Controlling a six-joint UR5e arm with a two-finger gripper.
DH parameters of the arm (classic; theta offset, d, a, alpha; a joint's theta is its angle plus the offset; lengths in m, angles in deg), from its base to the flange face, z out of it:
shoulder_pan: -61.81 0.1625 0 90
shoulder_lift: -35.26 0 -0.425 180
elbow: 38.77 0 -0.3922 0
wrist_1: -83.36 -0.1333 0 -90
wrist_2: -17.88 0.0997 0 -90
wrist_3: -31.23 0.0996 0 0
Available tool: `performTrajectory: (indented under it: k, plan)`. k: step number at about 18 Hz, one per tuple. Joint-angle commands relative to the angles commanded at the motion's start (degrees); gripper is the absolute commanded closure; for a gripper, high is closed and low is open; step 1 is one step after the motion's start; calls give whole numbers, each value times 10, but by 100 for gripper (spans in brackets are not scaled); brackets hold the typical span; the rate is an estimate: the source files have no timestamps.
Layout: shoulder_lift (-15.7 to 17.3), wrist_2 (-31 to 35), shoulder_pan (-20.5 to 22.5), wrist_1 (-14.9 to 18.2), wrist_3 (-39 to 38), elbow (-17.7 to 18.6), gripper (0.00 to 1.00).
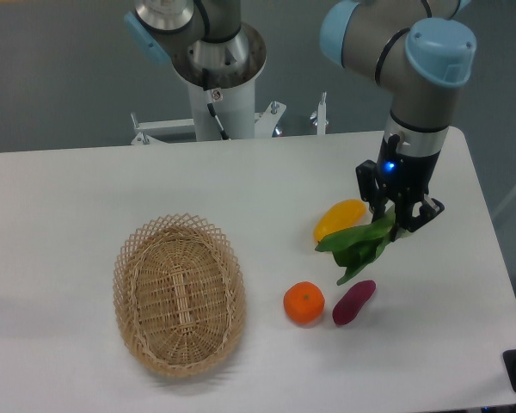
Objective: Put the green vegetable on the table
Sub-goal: 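Carry the green bok choy with the gripper and lower it toward the table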
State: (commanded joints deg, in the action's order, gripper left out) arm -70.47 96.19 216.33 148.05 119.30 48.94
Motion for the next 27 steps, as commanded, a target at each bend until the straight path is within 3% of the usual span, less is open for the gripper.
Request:
performTrajectory:
  k: [8, 15, 21, 27]
  plan:
    - [-4, 0, -2, -4, 1, 1, 59]
    - [-26, 1, 8, -39, 35, 6, 59]
    - [-84, 3, 45, -111, 121, 15, 59]
    - [-112, 1, 85, -204, 241, 84, 59]
